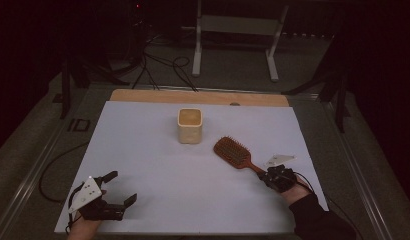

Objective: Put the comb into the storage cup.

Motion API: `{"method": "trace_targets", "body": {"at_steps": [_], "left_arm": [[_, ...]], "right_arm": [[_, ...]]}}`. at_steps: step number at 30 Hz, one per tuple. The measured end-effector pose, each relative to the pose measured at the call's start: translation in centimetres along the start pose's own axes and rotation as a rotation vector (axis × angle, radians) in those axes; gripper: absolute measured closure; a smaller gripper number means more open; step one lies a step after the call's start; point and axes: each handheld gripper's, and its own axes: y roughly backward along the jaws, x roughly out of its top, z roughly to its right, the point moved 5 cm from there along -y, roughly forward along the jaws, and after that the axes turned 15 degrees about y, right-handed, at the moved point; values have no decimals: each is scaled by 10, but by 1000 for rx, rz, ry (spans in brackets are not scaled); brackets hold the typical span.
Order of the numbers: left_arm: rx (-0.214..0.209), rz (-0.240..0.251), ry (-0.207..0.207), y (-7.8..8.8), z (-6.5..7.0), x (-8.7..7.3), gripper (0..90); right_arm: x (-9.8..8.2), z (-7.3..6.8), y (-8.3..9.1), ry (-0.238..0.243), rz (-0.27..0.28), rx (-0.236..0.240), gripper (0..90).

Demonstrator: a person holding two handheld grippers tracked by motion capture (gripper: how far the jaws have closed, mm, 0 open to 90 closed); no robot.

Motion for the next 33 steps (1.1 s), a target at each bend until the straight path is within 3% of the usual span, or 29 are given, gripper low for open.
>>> {"method": "trace_targets", "body": {"at_steps": [11, 23, 29, 33], "left_arm": [[-1, 2, 2, 0, 0, 0, 0], [1, 0, 0, 0, 0, 0, 0], [0, -1, 0, 0, 0, 0, 0], [0, 2, 2, 0, 0, 0, 0]], "right_arm": [[13, 8, 14, 59, 10, -23, 900], [31, 21, 22, 110, 22, 5, 896], [37, 25, 23, 154, -6, 28, 796], [40, 25, 22, 177, -23, 48, 640]]}}
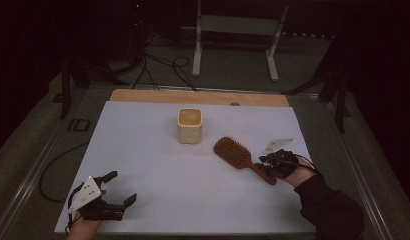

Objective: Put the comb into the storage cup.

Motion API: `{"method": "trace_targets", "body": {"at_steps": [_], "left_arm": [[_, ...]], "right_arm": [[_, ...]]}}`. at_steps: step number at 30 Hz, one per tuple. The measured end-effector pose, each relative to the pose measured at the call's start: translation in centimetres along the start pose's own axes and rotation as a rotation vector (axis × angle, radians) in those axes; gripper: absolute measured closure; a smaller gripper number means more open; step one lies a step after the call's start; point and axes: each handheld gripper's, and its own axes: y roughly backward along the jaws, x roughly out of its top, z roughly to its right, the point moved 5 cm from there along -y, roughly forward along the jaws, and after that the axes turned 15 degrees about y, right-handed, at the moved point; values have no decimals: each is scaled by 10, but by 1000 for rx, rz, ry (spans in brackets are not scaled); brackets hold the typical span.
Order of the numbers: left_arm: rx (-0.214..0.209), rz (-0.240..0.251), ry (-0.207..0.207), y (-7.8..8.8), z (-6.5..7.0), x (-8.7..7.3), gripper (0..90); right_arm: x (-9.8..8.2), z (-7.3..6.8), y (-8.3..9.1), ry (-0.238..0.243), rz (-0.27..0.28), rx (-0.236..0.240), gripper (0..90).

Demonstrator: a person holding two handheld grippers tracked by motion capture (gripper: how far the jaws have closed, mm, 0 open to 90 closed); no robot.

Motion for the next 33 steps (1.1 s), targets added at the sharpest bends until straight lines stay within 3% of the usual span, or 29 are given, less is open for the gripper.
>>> {"method": "trace_targets", "body": {"at_steps": [5, 14, 22, 33], "left_arm": [[0, 1, 1, 0, 0, 0, 0], [0, -2, -1, 0, 0, 0, 0], [-1, 1, 3, 0, -1, 0, 0], [1, 0, 2, 0, -1, 0, 0]], "right_arm": [[1, -1, -8, 7, -19, 58, 402], [-1, -3, -27, -7, -75, 146, 139], [-2, 0, -40, -17, -106, 136, 118], [-5, 5, -53, -23, -149, 141, 225]]}}
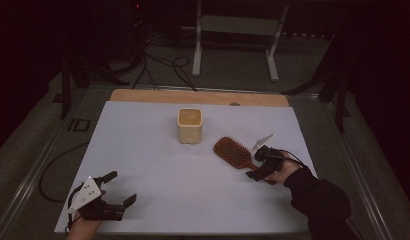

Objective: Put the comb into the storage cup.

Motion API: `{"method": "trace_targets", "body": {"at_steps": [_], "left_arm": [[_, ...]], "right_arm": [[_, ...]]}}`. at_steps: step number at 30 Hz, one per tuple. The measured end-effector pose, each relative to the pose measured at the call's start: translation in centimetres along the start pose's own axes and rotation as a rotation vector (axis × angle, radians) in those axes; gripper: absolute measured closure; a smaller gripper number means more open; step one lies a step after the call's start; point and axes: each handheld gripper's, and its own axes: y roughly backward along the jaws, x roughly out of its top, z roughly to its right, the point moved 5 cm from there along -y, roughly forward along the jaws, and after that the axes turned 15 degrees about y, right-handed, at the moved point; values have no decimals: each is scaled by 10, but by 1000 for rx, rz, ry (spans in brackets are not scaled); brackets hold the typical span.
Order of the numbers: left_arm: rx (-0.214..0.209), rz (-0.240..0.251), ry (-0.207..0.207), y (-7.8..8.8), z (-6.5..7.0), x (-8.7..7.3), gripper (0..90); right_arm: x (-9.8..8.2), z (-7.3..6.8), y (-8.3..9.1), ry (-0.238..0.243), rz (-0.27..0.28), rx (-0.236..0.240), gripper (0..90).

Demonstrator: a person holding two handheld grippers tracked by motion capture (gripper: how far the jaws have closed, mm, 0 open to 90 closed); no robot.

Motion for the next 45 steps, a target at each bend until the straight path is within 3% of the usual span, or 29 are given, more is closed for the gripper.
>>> {"method": "trace_targets", "body": {"at_steps": [2, 6, 10, 15, 22, 32, 45], "left_arm": [[0, -3, 0, 0, 0, 0, 0], [0, 0, 2, 0, 0, 0, 0], [-2, 0, 1, 0, 0, 0, 0], [-2, 0, 2, 0, 0, 0, 0], [-1, 0, 2, 1, 0, 0, 0], [-2, 0, 4, 1, 0, 0, 0], [-1, -4, 3, 0, 0, -1, 0]], "right_arm": [[1, 2, -2, 9, -9, 1, 306], [3, 3, -4, 19, -30, 11, 339], [4, 5, -7, 15, -68, -16, 326], [7, 7, -8, 19, -91, -36, 402], [8, 9, -13, -6, -117, 2, 536], [11, 9, -18, -44, -172, 24, 620], [16, 7, -21, -49, -235, 38, 718]]}}
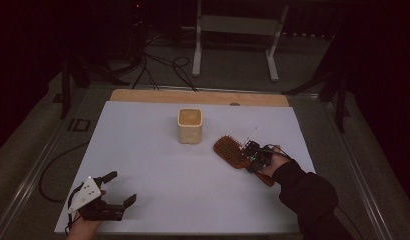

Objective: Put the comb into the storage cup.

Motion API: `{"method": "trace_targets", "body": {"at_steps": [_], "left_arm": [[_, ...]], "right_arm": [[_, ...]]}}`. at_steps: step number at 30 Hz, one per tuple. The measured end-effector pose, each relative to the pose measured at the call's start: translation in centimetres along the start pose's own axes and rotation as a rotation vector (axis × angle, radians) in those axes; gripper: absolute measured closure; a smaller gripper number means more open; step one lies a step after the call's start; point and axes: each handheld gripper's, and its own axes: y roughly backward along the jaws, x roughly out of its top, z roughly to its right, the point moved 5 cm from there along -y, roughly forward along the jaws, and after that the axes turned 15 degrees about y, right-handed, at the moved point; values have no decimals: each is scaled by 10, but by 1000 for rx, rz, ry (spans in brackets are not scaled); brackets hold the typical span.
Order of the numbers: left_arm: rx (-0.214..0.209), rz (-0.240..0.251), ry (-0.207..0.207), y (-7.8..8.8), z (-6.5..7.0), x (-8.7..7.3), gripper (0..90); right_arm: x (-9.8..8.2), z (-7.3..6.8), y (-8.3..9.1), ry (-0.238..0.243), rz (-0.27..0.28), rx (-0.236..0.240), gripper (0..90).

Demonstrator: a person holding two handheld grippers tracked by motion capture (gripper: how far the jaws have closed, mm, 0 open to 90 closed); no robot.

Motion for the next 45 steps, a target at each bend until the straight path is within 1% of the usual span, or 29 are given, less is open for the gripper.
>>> {"method": "trace_targets", "body": {"at_steps": [1, 2, 3, 7, 9, 11, 18, 19, 21, 22, 24, 27, 31, 34, 35, 37, 38, 41, 43, 45], "left_arm": [[-1, -1, 1, 0, 0, 0, 0], [-2, 1, 2, 0, 0, 0, 0], [-2, 0, 3, 0, 0, 0, 0], [-3, -4, 1, -1, 0, 0, 0], [-1, 1, 5, -1, 0, 0, 0], [1, -4, 4, -1, 0, 0, 0], [2, 0, 7, -1, -1, 0, 0], [2, 0, 7, -1, -1, 0, 0], [2, 2, 8, -1, -1, 0, 0], [2, 0, 8, -1, -1, 0, 0], [1, 0, 9, -1, -1, 0, 0], [1, 1, 10, 0, -1, 0, 0], [0, 4, 12, -1, 0, 1, 0], [-2, -4, 11, -1, 0, 0, 0], [-2, -3, 12, -2, 1, 0, 0], [-3, -2, 15, -2, 2, 1, 0], [-3, -2, 15, -2, 2, 1, 0], [-6, -5, 16, -3, 3, 2, 0], [-10, -3, 27, -3, 5, 3, 0], [-11, -8, 33, -4, 6, 5, 0]], "right_arm": [[0, -1, 0, -7, 3, -1, 725], [-1, -1, 0, 12, 15, -6, 726], [-2, -1, 0, 14, 22, -10, 727], [-5, -5, 1, 3, 59, -44, 730], [-7, -7, 1, -9, 87, -59, 730], [-10, -8, 1, -31, 117, -68, 731], [-17, -12, 1, -40, 220, -130, 731], [-17, -12, 1, -40, 220, -130, 731], [-18, -14, 3, -53, 253, -126, 731], [-18, -16, 4, -51, 259, -135, 731], [-17, -19, 5, -56, 280, -123, 730], [-16, -24, 8, -63, 299, -132, 730], [-15, -28, 15, -79, 356, -150, 730], [-14, -32, 20, -74, 382, -155, 730], [-13, -33, 21, -71, 392, -167, 730], [-12, -36, 23, -62, 407, -173, 730], [-12, -36, 23, -62, 407, -173, 730], [-10, -41, 28, -53, 442, -191, 729], [-9, -43, 30, -48, 466, -189, 729], [-8, -46, 32, -46, 480, -207, 729]]}}
